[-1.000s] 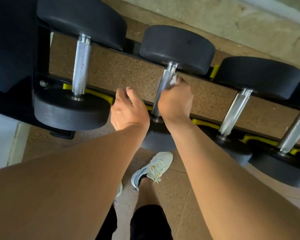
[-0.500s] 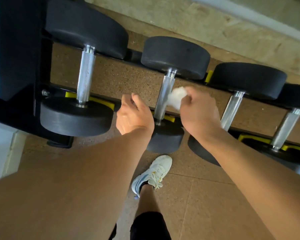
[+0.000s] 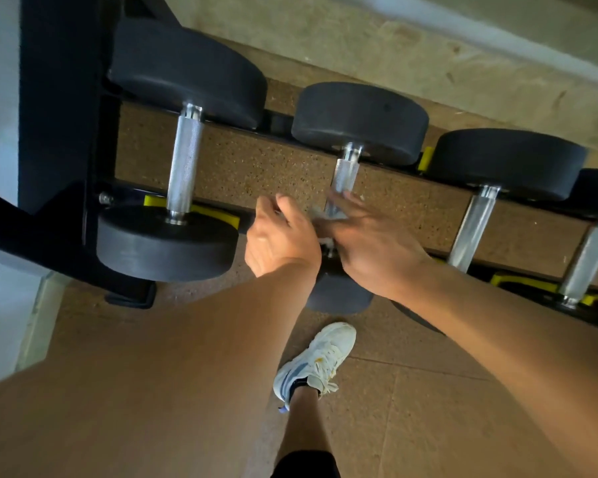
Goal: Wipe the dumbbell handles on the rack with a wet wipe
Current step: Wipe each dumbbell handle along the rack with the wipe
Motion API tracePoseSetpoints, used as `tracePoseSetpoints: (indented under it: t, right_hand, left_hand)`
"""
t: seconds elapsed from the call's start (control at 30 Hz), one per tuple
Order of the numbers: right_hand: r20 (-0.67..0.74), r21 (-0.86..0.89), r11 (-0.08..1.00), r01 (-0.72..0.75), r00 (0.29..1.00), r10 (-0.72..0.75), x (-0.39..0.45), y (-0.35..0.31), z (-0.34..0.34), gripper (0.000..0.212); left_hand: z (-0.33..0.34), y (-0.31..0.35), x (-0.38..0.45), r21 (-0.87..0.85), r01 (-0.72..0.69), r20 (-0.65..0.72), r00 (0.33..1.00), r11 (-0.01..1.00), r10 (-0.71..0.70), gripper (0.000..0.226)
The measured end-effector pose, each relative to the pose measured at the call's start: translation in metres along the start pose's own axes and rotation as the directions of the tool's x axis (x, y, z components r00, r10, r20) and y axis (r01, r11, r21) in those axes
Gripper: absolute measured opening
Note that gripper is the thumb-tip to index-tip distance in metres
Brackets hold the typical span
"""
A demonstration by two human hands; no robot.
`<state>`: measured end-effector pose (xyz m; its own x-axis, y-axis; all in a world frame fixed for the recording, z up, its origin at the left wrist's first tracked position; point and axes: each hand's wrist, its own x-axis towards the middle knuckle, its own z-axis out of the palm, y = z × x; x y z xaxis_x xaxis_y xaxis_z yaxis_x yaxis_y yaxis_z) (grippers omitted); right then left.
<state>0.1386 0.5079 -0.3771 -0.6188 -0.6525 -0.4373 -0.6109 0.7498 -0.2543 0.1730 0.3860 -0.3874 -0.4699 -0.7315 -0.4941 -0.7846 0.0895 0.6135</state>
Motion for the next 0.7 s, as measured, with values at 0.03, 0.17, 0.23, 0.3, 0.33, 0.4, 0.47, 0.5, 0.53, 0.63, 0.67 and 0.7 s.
tracePoseSetpoints:
  t: [0.03,0.17,0.23,0.3,0.33,0.4,0.47,0.5,0.53,0.63,0.67,0.7]
  right_hand:
    - [0.022,0.010,0.998,0.060,0.998,-0.060,-0.004,0.001,-0.003,0.052]
    - [-0.279,0.018,0.991,0.130,0.953,-0.120,0.000,0.010,-0.022,0.048]
    - [-0.370,0.002,0.999,0.051,0.928,-0.046,0.014,0.013,-0.025,0.051]
    - [-0.257,-0.052,0.997,0.052,0.964,-0.063,0.021,0.010,-0.014,0.046]
    - [-0.149,-0.030,0.997,0.075,0.986,-0.079,0.021,0.005,-0.005,0.041]
    - [0.027,0.093,0.994,0.056,0.998,-0.059,0.014,-0.003,0.009,0.036]
    - [0.105,0.306,0.951,-0.053,0.994,0.022,0.003,-0.010,0.012,0.029]
    - [0.130,0.453,0.883,-0.124,0.989,0.072,-0.004,-0.014,0.009,0.027]
    - [0.169,0.589,0.780,-0.212,0.976,0.138,-0.009,-0.018,0.005,0.026]
    - [0.216,0.771,0.475,-0.424,0.876,0.431,-0.007,-0.035,-0.007,0.026]
    - [0.177,0.779,0.440,-0.447,0.830,0.529,-0.001,-0.046,-0.016,0.032]
    - [0.111,0.779,0.446,-0.441,0.797,0.594,0.008,-0.060,-0.025,0.036]
  left_hand:
    - [-0.001,0.001,0.000,0.001,0.002,0.003,1.000,1.000,-0.002,0.033]
    - [-0.003,-0.003,0.000,-0.044,0.012,0.005,1.000,0.999,-0.011,0.036]
    - [-0.008,-0.008,0.001,-0.098,0.051,0.034,0.998,0.994,-0.048,0.034]
    - [-0.020,-0.017,0.000,-0.130,0.045,0.075,0.997,0.990,-0.036,0.032]
    - [-0.028,-0.022,-0.001,-0.154,0.013,0.100,0.995,0.988,0.002,0.030]
    - [-0.051,-0.031,-0.005,-0.204,-0.098,0.141,0.982,0.974,0.129,0.026]
    - [-0.079,-0.036,-0.007,-0.218,-0.226,0.157,0.952,0.950,0.263,0.026]
    - [-0.091,-0.036,-0.004,-0.204,-0.278,0.156,0.937,0.939,0.311,0.028]
    - [-0.102,-0.035,0.000,-0.187,-0.312,0.140,0.930,0.931,0.340,0.028]
    - [-0.131,-0.026,0.028,-0.127,-0.369,0.014,0.927,0.921,0.374,0.024]
    - [-0.137,-0.024,0.041,-0.088,-0.384,-0.030,0.923,0.919,0.383,0.021]
    - [-0.143,-0.022,0.053,-0.044,-0.386,-0.067,0.922,0.922,0.383,0.018]
